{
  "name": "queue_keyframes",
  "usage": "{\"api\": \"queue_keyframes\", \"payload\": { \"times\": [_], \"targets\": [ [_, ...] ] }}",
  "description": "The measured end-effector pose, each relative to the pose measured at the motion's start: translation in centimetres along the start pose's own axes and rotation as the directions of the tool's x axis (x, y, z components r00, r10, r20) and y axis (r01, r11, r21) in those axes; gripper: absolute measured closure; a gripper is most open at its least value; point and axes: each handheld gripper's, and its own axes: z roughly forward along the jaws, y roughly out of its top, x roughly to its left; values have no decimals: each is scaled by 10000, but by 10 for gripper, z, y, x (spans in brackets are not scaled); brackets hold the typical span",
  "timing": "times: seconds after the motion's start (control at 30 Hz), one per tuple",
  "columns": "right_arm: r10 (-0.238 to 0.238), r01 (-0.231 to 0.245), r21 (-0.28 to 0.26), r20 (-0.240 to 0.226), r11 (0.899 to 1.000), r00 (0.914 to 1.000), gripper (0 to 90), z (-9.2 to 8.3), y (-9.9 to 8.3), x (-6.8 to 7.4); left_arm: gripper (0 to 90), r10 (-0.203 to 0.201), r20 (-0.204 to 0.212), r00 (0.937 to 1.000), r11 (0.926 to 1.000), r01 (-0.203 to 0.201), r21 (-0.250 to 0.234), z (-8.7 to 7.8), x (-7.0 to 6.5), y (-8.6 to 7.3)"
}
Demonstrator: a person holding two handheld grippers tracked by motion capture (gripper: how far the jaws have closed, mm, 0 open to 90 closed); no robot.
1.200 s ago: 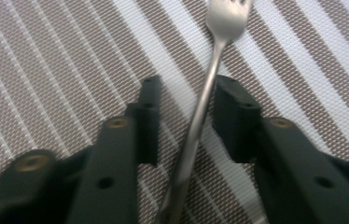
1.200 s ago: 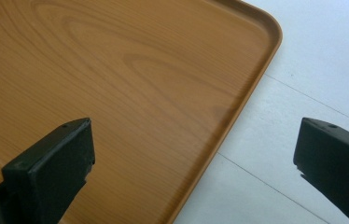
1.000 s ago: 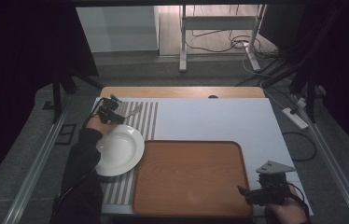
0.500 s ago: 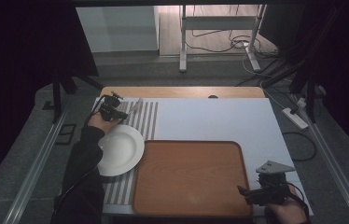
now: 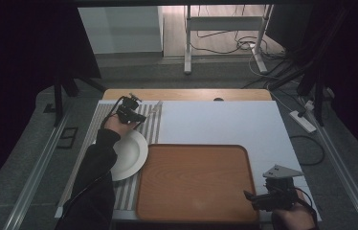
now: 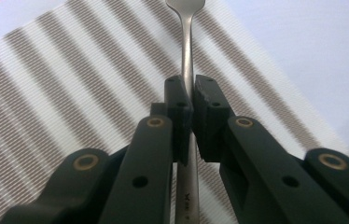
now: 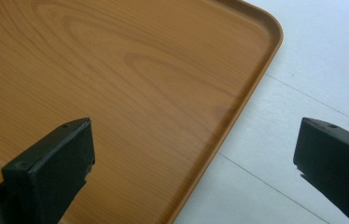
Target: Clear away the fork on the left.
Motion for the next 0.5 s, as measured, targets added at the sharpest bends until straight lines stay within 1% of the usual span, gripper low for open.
{"api": "queue_keyframes", "payload": {
  "times": [0.17, 0.23, 0.3, 0.5],
  "targets": [
    [-17, 17, 6, 3, 10000, 10000, 0, 0, 0, 0, 847, 411, 121, 9991, 9991, -412, 103, 2, -20, 8],
    [-21, 21, -7, -8, 10000, 10000, 0, 0, 0, 0, 846, 470, 241, 9986, 9989, -472, 76, 3, -28, 10],
    [-24, 24, -18, -11, 10000, 10000, 0, 0, 0, 0, 847, 615, 234, 9978, 9980, -618, 90, 4, -35, 11],
    [-38, 38, -28, -14, 10000, 10000, 0, 0, 0, 0, 846, 781, 435, 9960, 9969, -783, 27, 6, -56, 13]
  ]
}}
